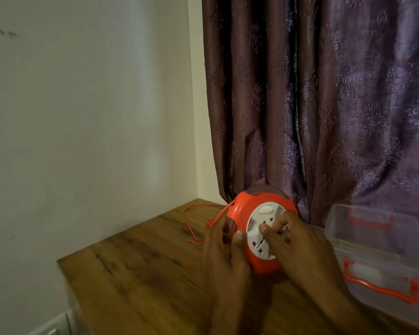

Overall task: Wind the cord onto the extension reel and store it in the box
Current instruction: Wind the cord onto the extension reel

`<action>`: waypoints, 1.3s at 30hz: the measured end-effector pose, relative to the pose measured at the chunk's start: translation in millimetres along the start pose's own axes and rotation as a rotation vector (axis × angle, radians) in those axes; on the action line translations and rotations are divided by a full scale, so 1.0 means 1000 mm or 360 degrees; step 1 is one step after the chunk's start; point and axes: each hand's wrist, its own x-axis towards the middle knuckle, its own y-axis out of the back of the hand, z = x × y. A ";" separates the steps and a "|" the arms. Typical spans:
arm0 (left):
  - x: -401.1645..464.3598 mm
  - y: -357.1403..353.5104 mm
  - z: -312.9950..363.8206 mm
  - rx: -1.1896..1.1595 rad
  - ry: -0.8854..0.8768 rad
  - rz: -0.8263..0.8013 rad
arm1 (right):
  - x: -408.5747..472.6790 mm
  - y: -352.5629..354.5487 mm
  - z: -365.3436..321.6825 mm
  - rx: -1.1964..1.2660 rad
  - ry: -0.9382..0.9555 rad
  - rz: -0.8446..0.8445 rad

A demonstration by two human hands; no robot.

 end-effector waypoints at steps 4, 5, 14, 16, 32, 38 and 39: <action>0.003 0.006 0.005 -0.0107 0.0108 0.0052 | -0.008 0.002 -0.004 -0.0290 0.0449 0.0084; 0.004 0.006 0.005 -0.0123 0.0130 0.0059 | -0.008 0.002 -0.004 -0.0377 0.0514 0.0043; 0.008 0.009 0.005 -0.0153 0.0170 0.0075 | 0.000 0.006 0.003 -0.0669 0.0662 -0.0509; 0.008 0.008 0.004 -0.0148 0.0165 0.0077 | 0.001 0.005 0.003 -0.0657 0.0679 -0.0510; 0.003 0.005 0.009 -0.0140 0.0141 0.0028 | -0.005 0.000 0.002 -0.0403 0.0358 -0.0080; 0.003 0.005 0.010 -0.0123 0.0116 0.0006 | -0.007 0.000 -0.003 -0.0276 0.0164 -0.0022; 0.003 0.005 0.010 -0.0115 0.0102 0.0007 | -0.007 0.000 -0.004 -0.0275 0.0136 -0.0014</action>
